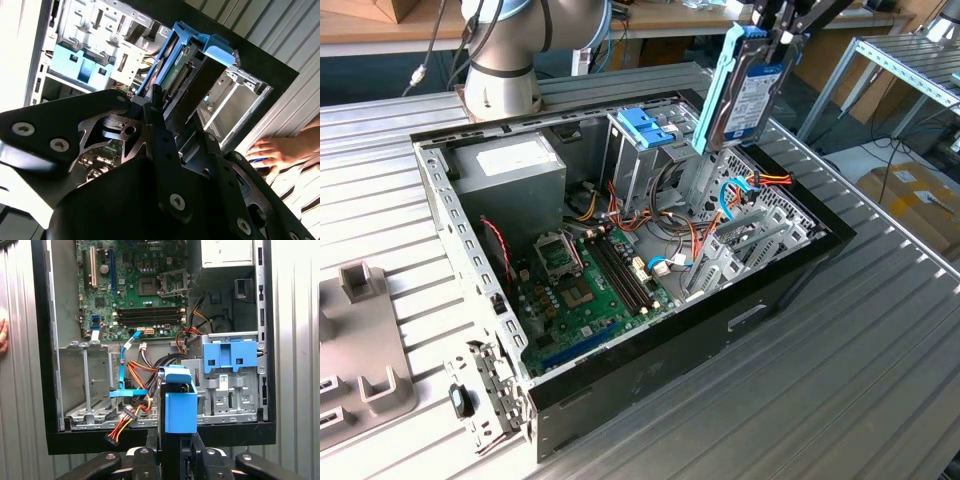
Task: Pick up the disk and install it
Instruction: 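Pick up the disk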
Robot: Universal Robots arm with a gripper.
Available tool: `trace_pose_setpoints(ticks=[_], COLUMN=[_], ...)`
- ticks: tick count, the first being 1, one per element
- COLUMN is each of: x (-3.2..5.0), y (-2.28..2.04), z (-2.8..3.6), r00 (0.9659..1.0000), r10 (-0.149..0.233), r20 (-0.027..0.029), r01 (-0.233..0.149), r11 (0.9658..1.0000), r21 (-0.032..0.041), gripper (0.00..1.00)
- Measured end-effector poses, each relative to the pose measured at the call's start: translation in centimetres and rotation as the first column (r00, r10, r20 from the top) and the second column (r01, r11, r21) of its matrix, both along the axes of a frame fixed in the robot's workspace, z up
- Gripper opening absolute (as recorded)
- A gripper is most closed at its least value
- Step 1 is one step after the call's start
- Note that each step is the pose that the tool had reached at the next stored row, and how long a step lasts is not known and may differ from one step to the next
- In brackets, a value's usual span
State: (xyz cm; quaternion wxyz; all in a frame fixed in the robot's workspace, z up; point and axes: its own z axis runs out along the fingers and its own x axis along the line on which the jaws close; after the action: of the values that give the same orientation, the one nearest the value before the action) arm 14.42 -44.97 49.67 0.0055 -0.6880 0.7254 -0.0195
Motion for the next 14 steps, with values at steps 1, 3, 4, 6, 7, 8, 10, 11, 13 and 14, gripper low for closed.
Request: trace_pose_setpoints(ticks=[1,3,4,6,7,8,10,11,13,14], x=[0.00,0.00,0.00,0.00,0.00,0.00,0.00,0.00,0.00,0.00], y=[-0.11,-0.35,-0.46,-0.66,-0.80,-0.91,-1.14,-1.30,-1.50,-1.68], z=[0.00,0.00,0.00,0.00,0.00,0.00,0.00,0.00,0.01,0.00], r00=[1.0000,1.0000,1.0000,1.0000,1.0000,1.0000,1.0000,1.0000,1.0000,1.0000], r10=[0.000,0.000,0.000,0.000,0.000,0.000,0.000,0.000,0.000,0.000], r20=[0.0000,0.0000,0.0000,0.0000,0.0000,0.0000,0.0000,0.0000,0.0000,0.0000], r01=[0.000,0.000,0.000,0.000,0.000,0.000,0.000,0.000,0.000,0.000], r11=[1.0000,1.0000,1.0000,1.0000,1.0000,1.0000,1.0000,1.0000,1.0000,1.0000], r21=[0.0000,-0.0001,-0.0001,-0.0002,-0.0003,-0.0003,-0.0004,-0.0004,-0.0006,-0.0006], gripper=[0.35,0.35,0.35,0.35,0.35,0.35,0.35,0.35,0.35,0.35])
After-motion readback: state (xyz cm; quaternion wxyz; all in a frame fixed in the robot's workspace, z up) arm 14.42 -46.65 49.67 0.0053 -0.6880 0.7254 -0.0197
